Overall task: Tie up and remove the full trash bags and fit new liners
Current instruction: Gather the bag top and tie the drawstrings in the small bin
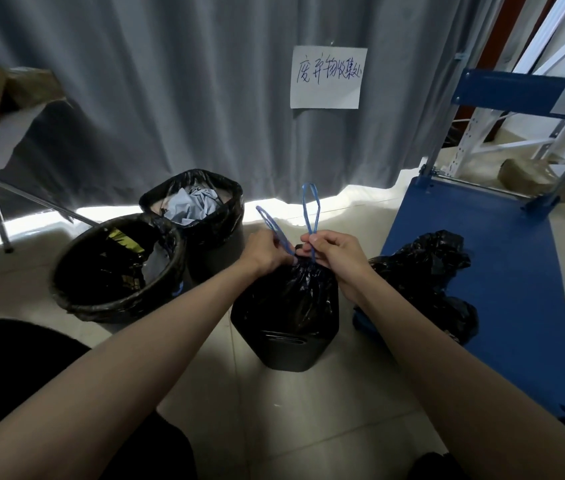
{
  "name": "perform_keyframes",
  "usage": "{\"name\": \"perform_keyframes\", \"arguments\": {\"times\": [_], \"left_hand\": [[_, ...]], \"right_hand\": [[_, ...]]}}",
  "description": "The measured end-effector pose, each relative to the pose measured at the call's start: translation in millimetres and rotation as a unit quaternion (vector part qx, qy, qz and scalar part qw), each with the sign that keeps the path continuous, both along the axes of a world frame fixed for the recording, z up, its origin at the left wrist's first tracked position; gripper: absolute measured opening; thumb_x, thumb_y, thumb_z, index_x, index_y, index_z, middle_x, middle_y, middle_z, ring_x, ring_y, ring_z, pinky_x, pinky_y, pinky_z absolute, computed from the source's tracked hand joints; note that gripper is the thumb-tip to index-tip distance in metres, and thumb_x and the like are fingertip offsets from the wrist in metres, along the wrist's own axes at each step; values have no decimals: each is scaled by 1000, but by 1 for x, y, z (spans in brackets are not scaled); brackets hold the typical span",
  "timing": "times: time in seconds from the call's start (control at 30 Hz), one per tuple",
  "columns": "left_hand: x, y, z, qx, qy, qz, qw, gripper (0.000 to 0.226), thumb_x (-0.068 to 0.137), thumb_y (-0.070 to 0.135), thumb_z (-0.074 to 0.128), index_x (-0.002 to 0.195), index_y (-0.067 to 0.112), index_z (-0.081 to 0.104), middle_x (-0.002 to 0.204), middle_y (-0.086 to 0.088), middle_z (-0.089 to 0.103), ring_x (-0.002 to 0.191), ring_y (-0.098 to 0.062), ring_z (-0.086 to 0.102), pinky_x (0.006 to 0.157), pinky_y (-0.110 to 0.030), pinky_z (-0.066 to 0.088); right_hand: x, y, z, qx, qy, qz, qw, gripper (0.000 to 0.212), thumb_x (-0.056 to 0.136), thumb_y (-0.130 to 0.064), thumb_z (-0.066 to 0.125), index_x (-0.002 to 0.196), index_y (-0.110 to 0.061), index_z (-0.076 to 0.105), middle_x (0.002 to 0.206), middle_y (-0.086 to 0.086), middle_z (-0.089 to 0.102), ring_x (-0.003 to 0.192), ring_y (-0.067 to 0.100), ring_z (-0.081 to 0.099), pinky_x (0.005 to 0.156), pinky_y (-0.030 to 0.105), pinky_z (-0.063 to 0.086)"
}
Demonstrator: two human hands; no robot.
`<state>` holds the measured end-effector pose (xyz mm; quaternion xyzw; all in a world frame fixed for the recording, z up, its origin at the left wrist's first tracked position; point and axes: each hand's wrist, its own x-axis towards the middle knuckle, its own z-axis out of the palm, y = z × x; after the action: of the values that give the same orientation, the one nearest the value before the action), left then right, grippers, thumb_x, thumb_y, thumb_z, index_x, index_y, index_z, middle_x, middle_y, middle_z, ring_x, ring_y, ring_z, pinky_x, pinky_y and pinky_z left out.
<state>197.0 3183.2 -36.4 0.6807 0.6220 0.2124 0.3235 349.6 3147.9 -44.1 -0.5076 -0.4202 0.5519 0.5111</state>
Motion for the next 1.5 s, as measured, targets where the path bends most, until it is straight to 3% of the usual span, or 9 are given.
{"name": "perform_keyframes", "arguments": {"times": [0.13, 0.23, 0.43, 0.7, 0.8, 0.93, 1.23, 1.4, 1.5], "left_hand": [[4, 14, 28, -2, 48, -40, 998, 11, 72, 10, 79, 74, 17, 71, 62, 7, 61, 59, -5, 56, 49, -5, 39], [7, 24, 45, -28, 99, -74, 992, 10, 68, 11, 79, 77, 14, 76, 63, 5, 65, 61, -9, 60, 61, -20, 50], [10, 41, 55, -30, 125, -129, 983, 13, 67, 9, 75, 80, 9, 77, 79, -7, 74, 68, -16, 65, 72, -31, 57], [0, 57, 48, 4, 55, -155, 986, 11, 65, 3, 73, 72, 10, 76, 71, -8, 74, 58, -14, 65, 68, -36, 58], [-5, 60, 44, 21, 26, -143, 989, 11, 65, 1, 75, 74, 8, 76, 64, -3, 72, 56, -13, 64, 64, -32, 57], [-9, 58, 45, 51, 7, -131, 990, 11, 67, 3, 79, 76, 8, 75, 61, -2, 69, 56, -13, 62, 60, -27, 54], [0, 58, 42, 126, -12, -112, 986, 11, 70, 10, 81, 70, 17, 73, 53, 11, 61, 48, 2, 53, 60, -19, 46], [6, 56, 36, 139, -42, -114, 983, 9, 80, 12, 76, 79, 20, 75, 75, 8, 71, 54, -12, 66, 59, -24, 54], [10, 54, 30, 147, -12, -122, 982, 10, 84, 21, 74, 94, 18, 72, 95, 4, 70, 62, -3, 61, 67, -26, 52]], "right_hand": [[-6, 8, 23, -23, -57, -11, 998, 18, 99, -1, 50, 92, 2, 66, 83, 16, 62, 65, 21, 68, 54, 16, 53], [-6, 16, 40, -58, -100, -6, 993, 13, 97, 0, 49, 95, 3, 61, 77, 14, 56, 64, 25, 62, 41, 14, 43], [-1, 35, 41, -90, -178, 8, 980, 21, 97, -2, 47, 83, -4, 62, 80, 8, 58, 60, 21, 68, 48, 22, 54], [9, 51, 19, -60, -91, -15, 994, 13, 95, 1, 54, 89, 1, 66, 83, 11, 62, 55, 15, 61, 55, 24, 54], [13, 50, 9, -59, -41, -44, 996, 11, 90, 3, 62, 101, 3, 62, 72, 12, 61, 54, 15, 60, 50, 19, 51], [9, 45, -5, -56, -23, -32, 998, 4, 88, 3, 64, 90, 3, 67, 72, 12, 63, 54, 11, 60, 51, 16, 49], [0, 51, 6, -13, -31, 45, 998, 14, 86, 4, 61, 75, 0, 68, 71, 12, 62, 58, 12, 55, 59, 18, 48], [8, 50, 7, 4, -29, 9, 1000, 10, 87, -1, 67, 78, -1, 70, 67, 9, 61, 58, 14, 55, 51, 17, 46], [10, 50, 9, 6, -26, -1, 1000, 12, 89, 1, 64, 78, -2, 68, 72, 12, 62, 57, 14, 56, 49, 18, 46]]}}
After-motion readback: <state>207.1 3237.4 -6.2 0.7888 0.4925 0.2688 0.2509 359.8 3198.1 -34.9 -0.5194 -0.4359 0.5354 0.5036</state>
